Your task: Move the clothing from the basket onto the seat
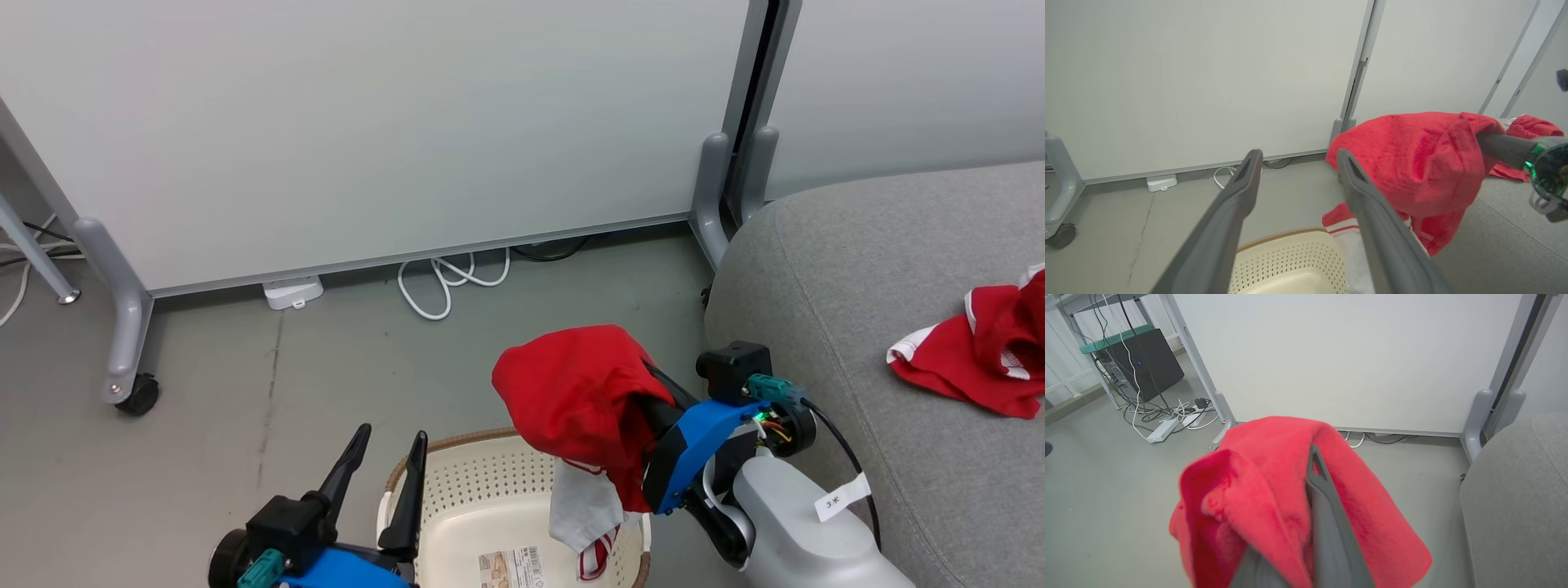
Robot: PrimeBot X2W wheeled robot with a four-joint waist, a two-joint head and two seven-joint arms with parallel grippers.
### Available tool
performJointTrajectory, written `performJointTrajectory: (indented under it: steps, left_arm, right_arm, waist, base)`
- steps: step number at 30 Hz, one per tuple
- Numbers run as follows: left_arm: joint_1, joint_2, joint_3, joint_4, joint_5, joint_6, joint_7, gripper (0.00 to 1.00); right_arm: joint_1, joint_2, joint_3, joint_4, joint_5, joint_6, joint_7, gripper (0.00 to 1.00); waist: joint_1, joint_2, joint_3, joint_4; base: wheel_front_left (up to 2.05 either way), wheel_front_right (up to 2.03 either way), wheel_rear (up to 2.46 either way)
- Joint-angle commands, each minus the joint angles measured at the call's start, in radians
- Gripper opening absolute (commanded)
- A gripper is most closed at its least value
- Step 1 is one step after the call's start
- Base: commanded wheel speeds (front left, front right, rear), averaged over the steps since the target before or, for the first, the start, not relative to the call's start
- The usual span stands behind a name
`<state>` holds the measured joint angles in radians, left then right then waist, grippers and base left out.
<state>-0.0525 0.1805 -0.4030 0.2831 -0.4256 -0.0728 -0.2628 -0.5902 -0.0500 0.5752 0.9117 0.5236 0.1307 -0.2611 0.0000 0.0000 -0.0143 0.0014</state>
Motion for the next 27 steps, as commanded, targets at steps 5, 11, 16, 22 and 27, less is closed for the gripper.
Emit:
performJointTrajectory:
  steps: [5,11,16,22,27]
  left_arm:
    - [0.030,-0.027,0.061,-0.010,0.050,-0.026,-0.003,1.00]
    - [0.038,-0.046,0.093,-0.007,0.076,-0.041,-0.003,1.00]
    - [0.043,-0.061,0.107,-0.004,0.094,-0.051,-0.003,1.00]
    - [0.042,-0.072,0.120,-0.007,0.108,-0.057,-0.003,1.00]
    - [0.046,-0.076,0.130,-0.012,0.113,-0.060,-0.003,1.00]
  right_arm:
    - [0.008,-0.001,-0.005,-0.002,-0.006,0.000,-0.006,0.00]
    - [0.009,-0.001,-0.003,-0.007,-0.004,0.000,-0.006,0.00]
    - [0.011,-0.001,-0.009,-0.016,-0.012,0.000,-0.006,0.00]
    - [0.030,-0.001,-0.014,-0.063,-0.025,0.000,-0.006,0.00]
    - [0.055,-0.001,-0.002,-0.108,-0.026,0.000,-0.006,0.00]
  waist:
    - [0.0000,0.0000,0.002,0.001]
    - [0.0000,0.0000,0.005,-0.006]
    - [0.0000,0.0000,0.007,-0.021]
    - [0.0000,0.0000,0.010,-0.063]
    - [0.0000,0.0000,0.012,-0.129]
  base:
    - [0.00,0.00,0.00]
    - [0.00,0.00,0.00]
    - [0.00,0.00,0.00]
    - [0.00,0.00,0.00]
    - [0.00,0.00,0.00]
